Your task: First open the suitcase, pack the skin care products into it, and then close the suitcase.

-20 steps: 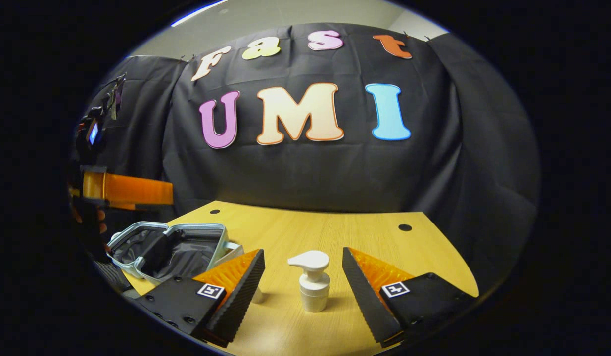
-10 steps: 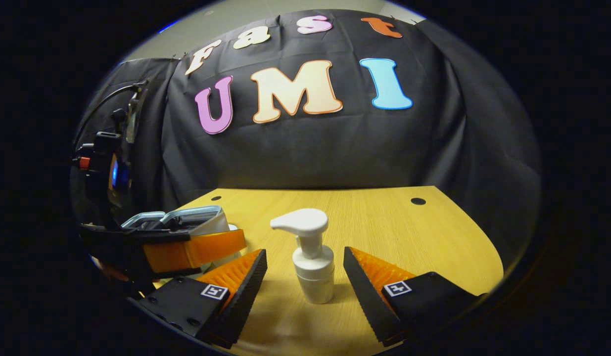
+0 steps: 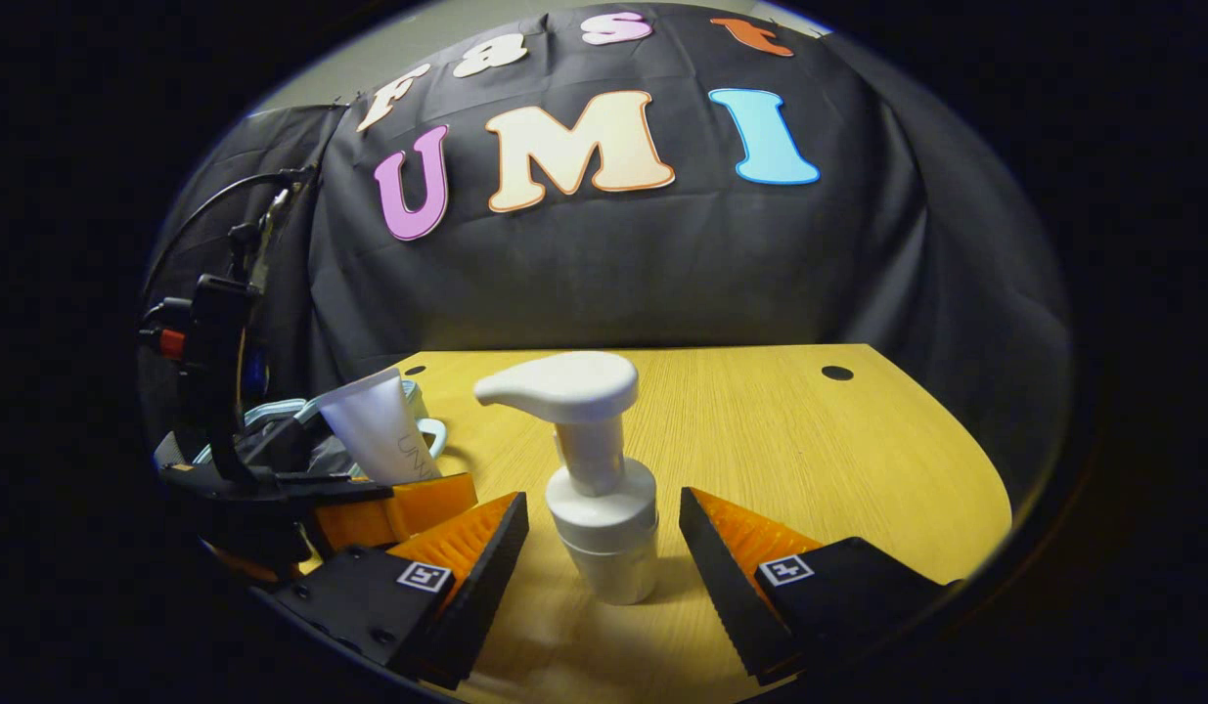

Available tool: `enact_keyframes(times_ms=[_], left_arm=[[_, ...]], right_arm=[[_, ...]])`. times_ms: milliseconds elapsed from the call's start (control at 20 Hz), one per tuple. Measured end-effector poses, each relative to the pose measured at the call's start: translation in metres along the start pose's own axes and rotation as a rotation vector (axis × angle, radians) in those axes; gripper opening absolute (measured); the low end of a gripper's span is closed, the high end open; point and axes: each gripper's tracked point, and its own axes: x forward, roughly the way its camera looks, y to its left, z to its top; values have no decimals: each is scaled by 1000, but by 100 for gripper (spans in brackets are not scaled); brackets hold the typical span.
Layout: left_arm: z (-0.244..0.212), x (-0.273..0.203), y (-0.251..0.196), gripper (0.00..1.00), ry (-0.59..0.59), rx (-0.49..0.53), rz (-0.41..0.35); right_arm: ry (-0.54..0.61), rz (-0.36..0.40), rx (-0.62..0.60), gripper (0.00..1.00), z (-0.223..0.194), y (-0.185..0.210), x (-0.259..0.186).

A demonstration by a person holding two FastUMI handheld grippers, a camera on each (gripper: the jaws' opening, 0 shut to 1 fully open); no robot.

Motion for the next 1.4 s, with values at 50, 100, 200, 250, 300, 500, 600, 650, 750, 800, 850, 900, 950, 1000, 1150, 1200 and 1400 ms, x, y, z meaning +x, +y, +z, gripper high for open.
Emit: enact_keyframes(times_ms=[50, 100, 200, 250, 300, 500, 600, 650, 750, 800, 850, 900, 950, 1000, 1150, 1200, 1400], left_arm=[[2, -1, -1, 35, -1, -11, -2], [6, -3, -4, 33, -1, -27, -17], [18, -9, -6, 33, -11, -38, -31], [24, -12, -6, 33, -10, -39, -37], [29, -19, -7, 33, -3, -42, -52], [79, -50, 24, 33, -35, 21, -3], [106, -71, 53, 33, -32, 51, 28], [116, -83, 72, 33, -20, 61, 53], [120, -100, 115, 33, 31, 101, 116], [111, -105, 137, 33, 90, 118, 142], [97, -112, 152, 29, 154, 118, 156], [80, -115, 165, 33, 224, 101, 159], [65, -114, 178, 33, 271, 75, 160], [48, -114, 190, 33, 323, 41, 162], [9, -112, 213, 34, 465, -71, 174], [3, -108, 219, 34, 478, -102, 175], [4, -98, 236, 40, 471, -159, 184]], right_arm=[[7, -3, -1, 96, -2, -1, 3], [12, -6, -4, 92, -4, -1, 6], [13, -10, -20, 72, -5, -2, 10], [12, -10, -31, 63, -4, -2, 13], [16, -13, -43, 64, -3, -3, 12], [19, 26, -57, 61, 13, 10, 4], [17, 53, -61, 61, 28, 25, -3], [15, 70, -62, 61, 36, 33, -7], [4, 110, -48, 61, 52, 52, -16], [4, 133, -30, 61, 59, 65, -19], [10, 152, -10, 61, 65, 79, -23], [14, 166, -2, 61, 69, 90, -26], [17, 180, -9, 61, 72, 104, -30], [24, 197, -25, 61, 74, 118, -34], [76, 261, -29, 61, 70, 162, -38], [91, 284, -20, 61, 69, 177, -39], [160, 358, -23, 60, 57, 232, -32]])
